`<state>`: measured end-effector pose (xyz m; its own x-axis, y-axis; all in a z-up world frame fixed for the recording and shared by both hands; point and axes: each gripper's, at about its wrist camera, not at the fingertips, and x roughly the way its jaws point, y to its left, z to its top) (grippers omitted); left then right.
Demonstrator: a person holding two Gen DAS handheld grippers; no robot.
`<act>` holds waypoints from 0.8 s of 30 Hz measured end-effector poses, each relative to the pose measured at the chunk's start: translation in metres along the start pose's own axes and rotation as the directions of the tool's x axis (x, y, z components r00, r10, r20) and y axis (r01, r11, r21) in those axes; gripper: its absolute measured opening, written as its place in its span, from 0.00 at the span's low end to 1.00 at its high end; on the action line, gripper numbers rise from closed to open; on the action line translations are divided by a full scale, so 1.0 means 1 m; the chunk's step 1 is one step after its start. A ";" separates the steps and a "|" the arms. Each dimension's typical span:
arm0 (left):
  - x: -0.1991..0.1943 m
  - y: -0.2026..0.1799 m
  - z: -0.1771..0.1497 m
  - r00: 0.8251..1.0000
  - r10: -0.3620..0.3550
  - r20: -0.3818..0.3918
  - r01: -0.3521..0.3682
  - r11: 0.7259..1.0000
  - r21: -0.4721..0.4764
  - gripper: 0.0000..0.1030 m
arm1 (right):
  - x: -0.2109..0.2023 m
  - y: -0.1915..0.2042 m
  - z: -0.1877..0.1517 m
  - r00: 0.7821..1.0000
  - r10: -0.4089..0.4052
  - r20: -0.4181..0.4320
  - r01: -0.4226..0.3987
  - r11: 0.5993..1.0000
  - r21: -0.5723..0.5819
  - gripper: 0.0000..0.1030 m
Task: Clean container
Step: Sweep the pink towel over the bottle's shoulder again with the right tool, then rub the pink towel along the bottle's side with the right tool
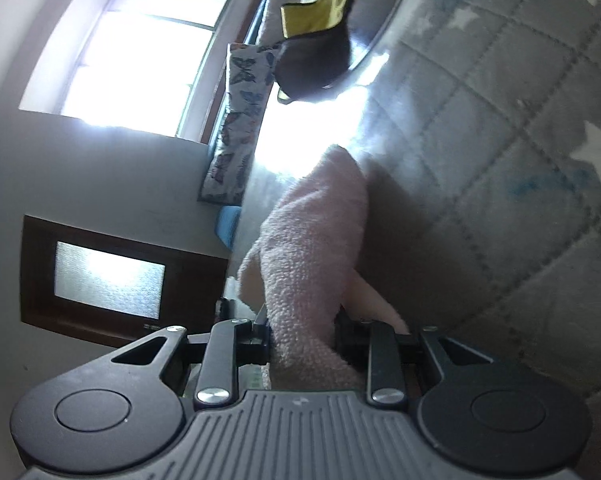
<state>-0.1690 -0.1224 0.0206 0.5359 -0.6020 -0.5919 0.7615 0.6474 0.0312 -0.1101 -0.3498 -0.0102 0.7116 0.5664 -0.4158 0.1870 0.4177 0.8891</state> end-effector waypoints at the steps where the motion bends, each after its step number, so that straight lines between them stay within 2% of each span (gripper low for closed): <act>1: -0.002 0.000 0.001 1.000 0.005 -0.003 -0.005 1.000 -0.010 0.87 | 0.000 -0.001 -0.001 1.000 -0.009 0.000 0.009 1.000 -0.005 0.26; 9: -0.009 -0.003 0.004 0.999 0.031 -0.019 -0.032 0.998 -0.047 0.84 | -0.010 0.001 -0.001 1.000 -0.006 0.012 0.006 1.000 0.006 0.26; 13: -0.009 -0.003 0.002 1.000 0.015 -0.007 -0.015 1.000 -0.020 0.84 | -0.015 0.007 0.001 0.999 0.040 0.027 -0.041 0.999 0.015 0.26; 18: -0.008 -0.004 0.001 1.000 -0.025 0.014 0.024 0.998 0.053 0.84 | -0.025 0.035 0.004 0.991 0.127 0.044 -0.125 0.991 -0.045 0.26; 21: -0.005 0.000 0.002 0.999 -0.045 0.016 0.045 0.998 0.054 0.84 | -0.024 0.050 0.007 0.985 0.168 0.037 -0.164 0.983 -0.081 0.26; 24: -0.003 0.005 0.002 0.998 -0.058 0.017 0.057 0.998 0.032 0.84 | -0.016 0.054 0.009 0.986 0.165 0.019 -0.162 0.982 -0.095 0.26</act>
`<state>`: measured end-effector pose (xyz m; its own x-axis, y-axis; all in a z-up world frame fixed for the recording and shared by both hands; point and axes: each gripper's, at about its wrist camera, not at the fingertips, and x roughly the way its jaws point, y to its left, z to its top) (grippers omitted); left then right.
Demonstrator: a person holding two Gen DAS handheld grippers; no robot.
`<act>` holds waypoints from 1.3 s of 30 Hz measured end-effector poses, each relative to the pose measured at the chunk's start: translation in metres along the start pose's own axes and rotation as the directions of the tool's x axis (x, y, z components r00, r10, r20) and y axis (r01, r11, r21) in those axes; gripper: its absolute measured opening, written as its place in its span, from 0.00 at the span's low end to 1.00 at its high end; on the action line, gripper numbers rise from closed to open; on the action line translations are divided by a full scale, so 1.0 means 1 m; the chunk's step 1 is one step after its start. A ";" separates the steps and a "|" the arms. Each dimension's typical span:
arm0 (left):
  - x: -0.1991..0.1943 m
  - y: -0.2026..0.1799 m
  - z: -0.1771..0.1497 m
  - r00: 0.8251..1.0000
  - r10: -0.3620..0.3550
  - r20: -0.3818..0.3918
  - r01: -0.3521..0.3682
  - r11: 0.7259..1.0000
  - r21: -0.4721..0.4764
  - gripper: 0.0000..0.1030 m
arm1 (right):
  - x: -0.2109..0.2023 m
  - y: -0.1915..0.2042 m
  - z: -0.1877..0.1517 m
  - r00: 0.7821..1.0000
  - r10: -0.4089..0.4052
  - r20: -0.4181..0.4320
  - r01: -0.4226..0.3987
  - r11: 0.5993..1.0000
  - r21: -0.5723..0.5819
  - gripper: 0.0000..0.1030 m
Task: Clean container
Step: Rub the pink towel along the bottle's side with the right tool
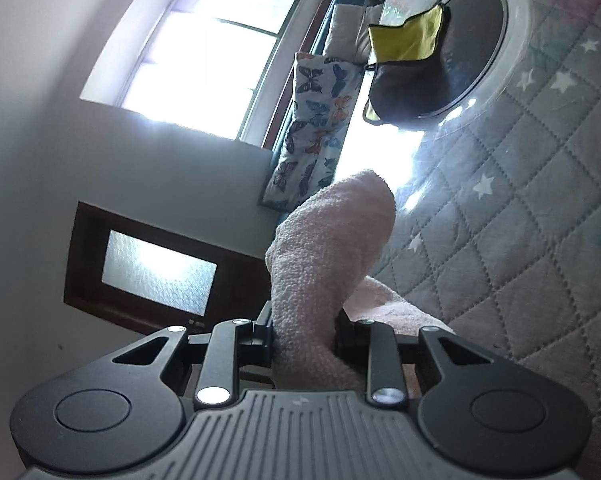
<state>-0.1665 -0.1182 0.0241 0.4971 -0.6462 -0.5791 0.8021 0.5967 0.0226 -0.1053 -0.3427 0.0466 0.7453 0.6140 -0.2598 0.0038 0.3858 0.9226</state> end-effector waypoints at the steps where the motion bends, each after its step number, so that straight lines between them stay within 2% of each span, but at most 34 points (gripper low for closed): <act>1: 0.000 0.000 -0.001 1.000 0.000 0.002 0.000 1.000 0.000 0.84 | 0.001 -0.003 0.002 1.000 -0.006 -0.006 0.006 1.000 0.005 0.26; 7: 0.003 -0.001 -0.002 1.000 0.011 0.002 -0.011 1.000 0.012 0.85 | 0.005 -0.024 0.001 0.999 -0.033 -0.009 0.034 0.998 0.062 0.26; 14: 0.005 0.000 0.000 1.000 0.018 -0.004 -0.018 1.000 0.006 0.86 | 0.007 -0.050 -0.005 0.993 -0.119 -0.020 0.120 0.987 0.106 0.26; 18: 0.005 0.000 0.000 1.000 0.029 -0.011 -0.029 1.000 -0.001 0.86 | 0.007 -0.061 -0.011 0.990 -0.141 -0.029 0.144 0.981 0.129 0.27; 36: 0.001 -0.005 0.002 0.997 0.078 -0.015 -0.078 0.997 -0.010 0.86 | -0.022 -0.058 -0.022 0.987 -0.161 0.000 0.160 0.978 0.131 0.28; 39: 0.001 -0.005 0.001 0.997 0.077 -0.015 -0.077 0.997 -0.012 0.86 | -0.025 -0.052 -0.022 0.986 -0.165 0.008 0.163 0.980 0.113 0.31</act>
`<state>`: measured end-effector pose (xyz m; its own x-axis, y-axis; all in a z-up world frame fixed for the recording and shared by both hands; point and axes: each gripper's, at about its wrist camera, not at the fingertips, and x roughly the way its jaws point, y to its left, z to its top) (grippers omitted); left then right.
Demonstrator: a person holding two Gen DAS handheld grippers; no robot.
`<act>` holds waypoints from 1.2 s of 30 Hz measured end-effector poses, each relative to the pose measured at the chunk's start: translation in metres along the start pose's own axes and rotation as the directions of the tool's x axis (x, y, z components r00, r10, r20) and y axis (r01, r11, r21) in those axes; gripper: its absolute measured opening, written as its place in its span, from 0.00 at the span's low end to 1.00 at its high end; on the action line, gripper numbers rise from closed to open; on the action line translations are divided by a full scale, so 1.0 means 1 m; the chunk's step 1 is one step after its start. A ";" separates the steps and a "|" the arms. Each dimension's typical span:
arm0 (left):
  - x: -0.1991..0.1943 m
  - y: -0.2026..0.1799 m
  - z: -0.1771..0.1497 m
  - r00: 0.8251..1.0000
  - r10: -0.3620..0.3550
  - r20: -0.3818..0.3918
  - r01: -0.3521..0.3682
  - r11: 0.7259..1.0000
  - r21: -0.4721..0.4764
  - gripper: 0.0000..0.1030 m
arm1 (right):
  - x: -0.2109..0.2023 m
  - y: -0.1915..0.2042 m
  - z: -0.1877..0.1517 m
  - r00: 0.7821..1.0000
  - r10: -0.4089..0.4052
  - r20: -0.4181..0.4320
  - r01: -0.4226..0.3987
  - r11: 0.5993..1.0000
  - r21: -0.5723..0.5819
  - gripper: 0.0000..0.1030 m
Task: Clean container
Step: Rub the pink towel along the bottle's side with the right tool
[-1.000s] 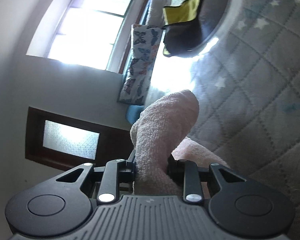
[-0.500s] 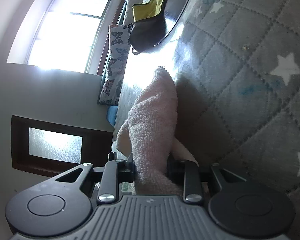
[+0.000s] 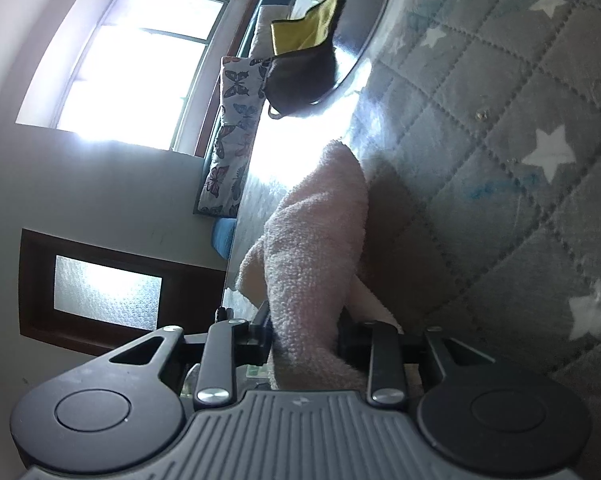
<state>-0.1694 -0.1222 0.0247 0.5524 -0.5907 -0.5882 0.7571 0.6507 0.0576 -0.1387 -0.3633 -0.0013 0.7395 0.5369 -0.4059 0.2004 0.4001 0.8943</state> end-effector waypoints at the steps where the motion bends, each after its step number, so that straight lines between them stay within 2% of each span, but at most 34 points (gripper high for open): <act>1: 0.000 0.000 0.000 1.000 -0.001 -0.001 0.001 1.000 -0.002 0.86 | -0.001 0.001 0.000 1.000 0.000 0.003 0.000 1.000 -0.005 0.32; 15: 0.000 0.002 -0.002 1.000 -0.014 0.007 0.014 1.000 0.021 0.85 | -0.012 0.012 0.004 0.999 -0.004 0.039 0.006 0.999 -0.050 0.46; 36: 0.002 0.006 -0.002 1.000 -0.023 0.005 0.023 0.999 0.026 0.86 | 0.010 0.018 0.007 0.999 -0.050 -0.002 0.050 0.996 -0.076 0.51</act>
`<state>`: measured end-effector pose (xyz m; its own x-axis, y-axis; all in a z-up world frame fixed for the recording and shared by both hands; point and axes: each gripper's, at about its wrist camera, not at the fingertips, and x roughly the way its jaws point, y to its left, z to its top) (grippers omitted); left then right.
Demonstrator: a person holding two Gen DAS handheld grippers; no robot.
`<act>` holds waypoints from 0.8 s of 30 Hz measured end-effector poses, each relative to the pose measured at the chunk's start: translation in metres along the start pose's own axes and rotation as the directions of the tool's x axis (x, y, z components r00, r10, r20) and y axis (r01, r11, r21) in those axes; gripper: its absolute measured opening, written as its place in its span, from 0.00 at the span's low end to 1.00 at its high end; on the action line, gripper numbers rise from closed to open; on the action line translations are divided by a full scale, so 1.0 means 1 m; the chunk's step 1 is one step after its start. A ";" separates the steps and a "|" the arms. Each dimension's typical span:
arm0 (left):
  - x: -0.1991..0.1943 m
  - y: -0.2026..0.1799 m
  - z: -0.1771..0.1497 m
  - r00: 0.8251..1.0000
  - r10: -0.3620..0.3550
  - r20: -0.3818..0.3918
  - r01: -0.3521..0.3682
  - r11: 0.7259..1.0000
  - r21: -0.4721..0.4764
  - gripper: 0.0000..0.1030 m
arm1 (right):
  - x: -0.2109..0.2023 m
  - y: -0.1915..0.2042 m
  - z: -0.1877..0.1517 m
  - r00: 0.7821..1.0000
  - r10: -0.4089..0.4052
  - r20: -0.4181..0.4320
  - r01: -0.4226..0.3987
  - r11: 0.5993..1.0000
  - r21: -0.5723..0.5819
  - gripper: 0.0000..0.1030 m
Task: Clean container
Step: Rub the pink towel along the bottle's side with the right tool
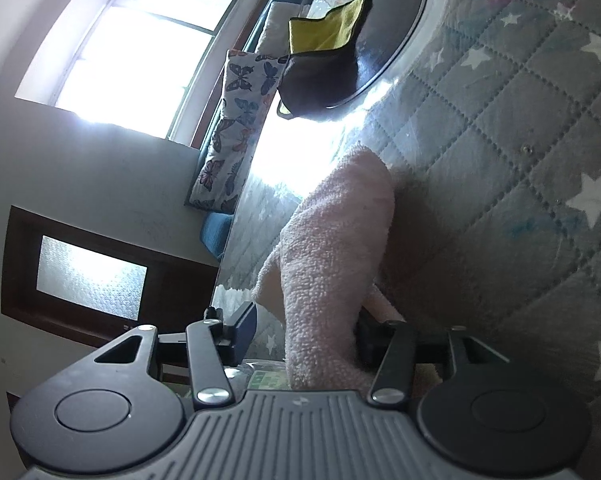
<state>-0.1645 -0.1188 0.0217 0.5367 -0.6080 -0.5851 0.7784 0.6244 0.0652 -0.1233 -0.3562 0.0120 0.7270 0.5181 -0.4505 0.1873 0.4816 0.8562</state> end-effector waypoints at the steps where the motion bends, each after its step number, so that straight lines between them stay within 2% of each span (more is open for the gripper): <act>1: 0.000 0.000 0.000 1.000 0.000 -0.001 0.000 1.000 -0.001 0.86 | 0.001 0.000 0.000 1.000 -0.002 -0.003 0.002 1.000 -0.001 0.52; 24: 0.006 0.002 0.000 1.000 -0.015 -0.010 0.015 1.000 -0.011 0.86 | 0.027 0.008 -0.001 0.997 -0.072 -0.040 0.071 0.997 -0.041 0.53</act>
<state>-0.1598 -0.1216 0.0180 0.5219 -0.6121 -0.5941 0.7825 0.6208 0.0478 -0.1027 -0.3380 0.0070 0.6844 0.5101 -0.5209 0.2110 0.5454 0.8112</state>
